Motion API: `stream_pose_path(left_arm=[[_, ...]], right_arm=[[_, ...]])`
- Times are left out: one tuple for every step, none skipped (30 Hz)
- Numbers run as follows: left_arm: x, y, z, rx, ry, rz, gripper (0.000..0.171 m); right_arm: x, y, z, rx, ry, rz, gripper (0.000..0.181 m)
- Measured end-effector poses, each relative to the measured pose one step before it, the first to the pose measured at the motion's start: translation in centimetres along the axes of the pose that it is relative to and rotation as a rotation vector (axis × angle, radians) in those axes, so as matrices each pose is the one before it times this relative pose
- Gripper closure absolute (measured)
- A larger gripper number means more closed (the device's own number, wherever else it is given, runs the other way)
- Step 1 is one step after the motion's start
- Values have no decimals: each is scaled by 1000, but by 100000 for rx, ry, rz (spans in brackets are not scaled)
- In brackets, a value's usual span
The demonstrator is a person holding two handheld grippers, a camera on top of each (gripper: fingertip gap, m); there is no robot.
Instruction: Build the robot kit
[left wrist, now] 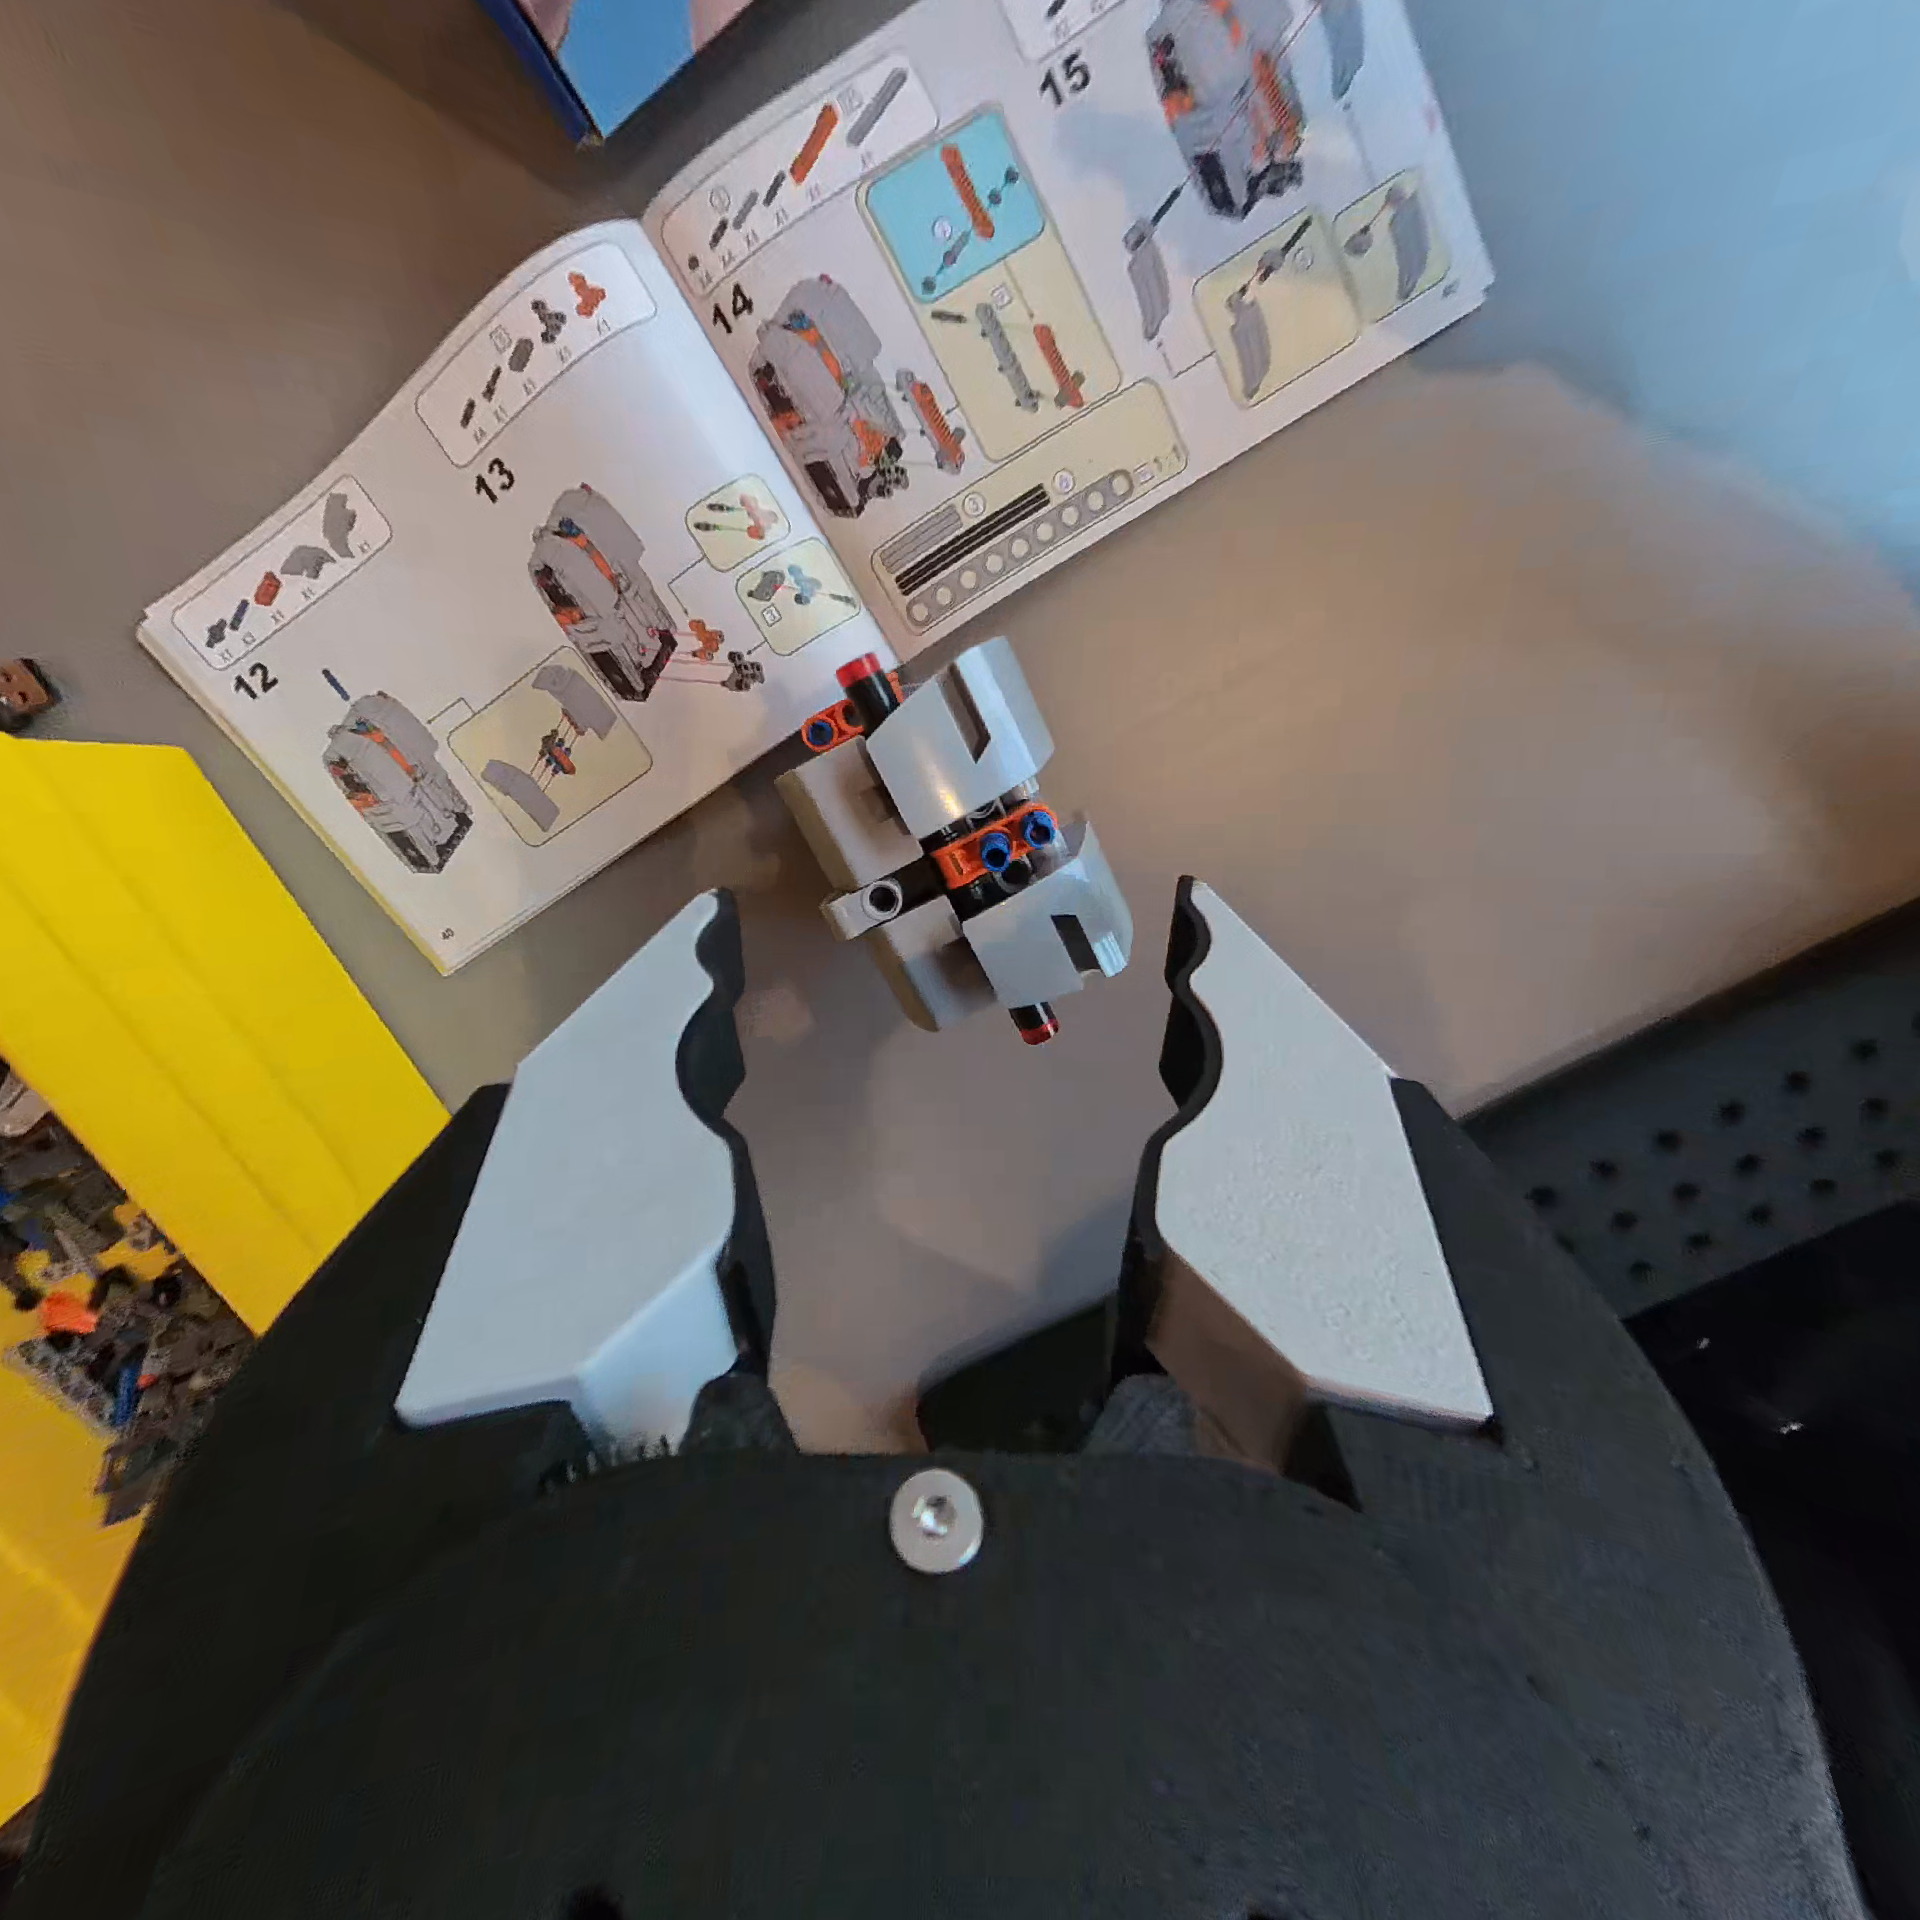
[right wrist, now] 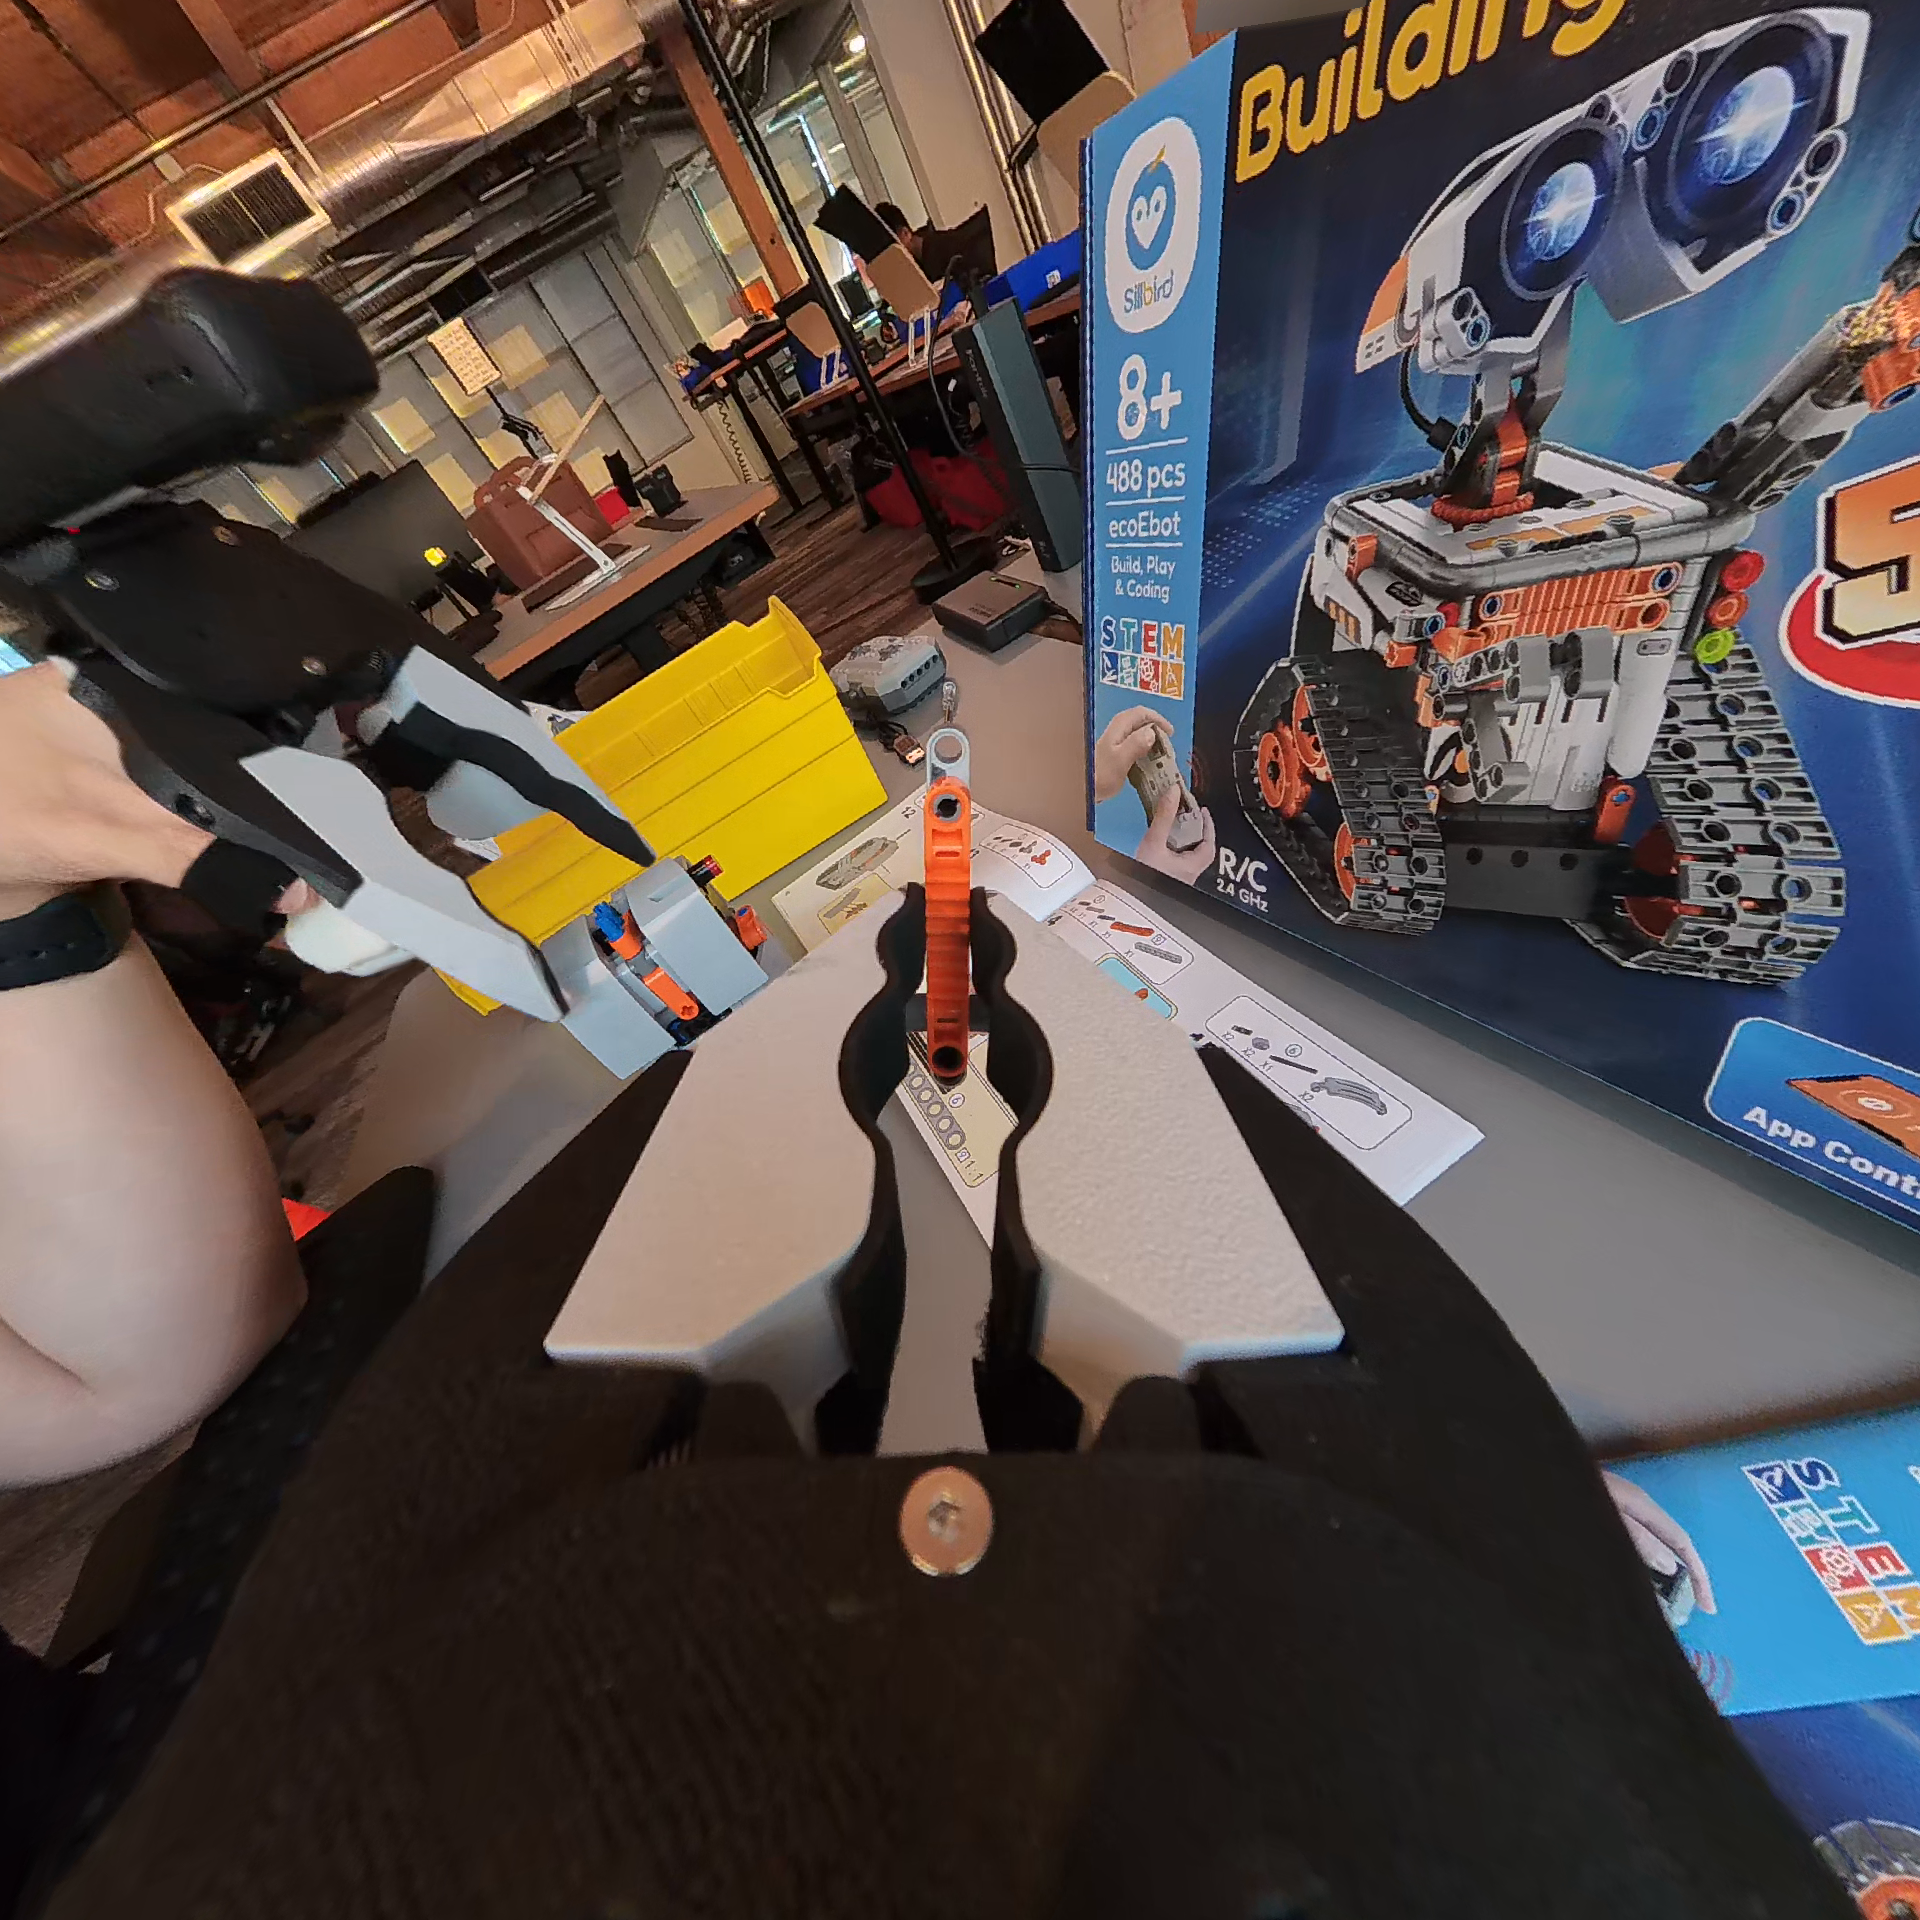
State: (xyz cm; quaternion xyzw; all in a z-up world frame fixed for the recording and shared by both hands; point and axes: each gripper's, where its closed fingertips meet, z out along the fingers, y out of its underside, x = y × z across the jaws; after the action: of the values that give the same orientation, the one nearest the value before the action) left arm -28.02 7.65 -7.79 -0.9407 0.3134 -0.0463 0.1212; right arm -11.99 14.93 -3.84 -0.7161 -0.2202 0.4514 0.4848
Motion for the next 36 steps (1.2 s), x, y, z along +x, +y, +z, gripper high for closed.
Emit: stream_pose_path(left_arm=[[-100,216,285,-2047,-1131,-106,88],[-177,223,270,-2012,-1238,-319,87],[-202,204,232,-1760,-1151,-415,86],[-191,79,195,-1086,-860,-558,86],[-126,-5,150,-653,-288,-742,86],[11,-77,136,-312,476,-634,86],[45,-120,120,-100,533,-381,87],[51,-107,93,-170,192,-47,89],[115,-59,100,-246,335,369,90],[148,-7,107,-533,378,576,93],[94,21,142,-771,117,340,94],[90,14,125,-711,246,7,95],[89,-5,126,-543,498,-109,96],[102,3,124,-546,787,-161,98],[115,17,102,-509,1106,-194,99],[130,-3,72,-327,1307,-243,101],[104,4,52,-277,1270,-299,104],[33,2,31,-287,759,-317,106],[-54,-16,13,-92,160,-287,106],[-66,-16,1,62,45,-72,106],[-73,16,1,-79,-14,175,107],[-56,42,2,-220,-30,290,107],[-58,66,-11,-201,-28,266,107],[-58,53,-6,-129,40,201,107],[-59,65,-17,-97,148,91,107],[-107,103,-21,-215,46,-95,107],[-147,141,-25,-368,-89,-341,107],[-176,168,-30,-363,-68,-469,107],[-202,188,-24,-385,-29,-388,108],[-230,199,-38,-415,-51,-469,108],[-250,192,-26,-365,-90,-790,108],[-262,166,-27,-241,-78,-1004,108],[-266,140,-31,-181,-76,-903,108],[-274,138,-28,-129,-60,-707,108],[-243,132,-23,-78,86,-670,108],[-217,141,-34,-68,285,-685,108]], right_arm=[[-3,-44,-10,48,15,-110,176],[-3,-34,-21,64,10,-89,176],[9,-24,-9,62,-13,33,176],[7,-20,-15,82,-48,119,176],[3,-5,-8,50,-61,139,176],[21,1,-8,-24,-11,94,176],[13,2,-1,-16,78,-27,176],[27,-25,-20,65,189,-93,176],[61,-71,-36,366,407,-216,176],[37,-83,-43,466,268,-173,176],[-1,-74,-41,215,-74,48,176],[9,-25,-33,10,-106,168,176],[24,-21,-29,19,41,71,176],[29,-23,-22,71,114,-37,176],[26,-11,-22,50,69,-25,176],[18,-7,-21,-8,-4,57,176],[9,-18,-12,17,-1,56,176],[17,-13,0,55,37,5,176],[16,-7,-6,43,58,-39,176],[6,5,-2,-32,26,-39,176],[24,15,-8,-84,33,-33,176],[23,-2,-5,-26,69,-8,176],[9,3,-5,31,22,44,176],[28,2,-5,64,48,64,176],[24,14,-2,-15,50,58,176],[25,25,5,-108,31,40,176],[14,18,9,-83,42,-23,176],[10,13,8,-22,51,-52,176],[-1,17,6,-47,-17,-28,176],[2,20,8,-100,-37,-9,176],[2,23,12,-84,32,-44,176],[18,24,11,-68,42,-19,176],[22,18,8,-59,16,52,176],[19,25,10,-47,-16,91,176],[18,25,13,-80,-78,84,176],[19,14,-11,-21,-28,53,176]])
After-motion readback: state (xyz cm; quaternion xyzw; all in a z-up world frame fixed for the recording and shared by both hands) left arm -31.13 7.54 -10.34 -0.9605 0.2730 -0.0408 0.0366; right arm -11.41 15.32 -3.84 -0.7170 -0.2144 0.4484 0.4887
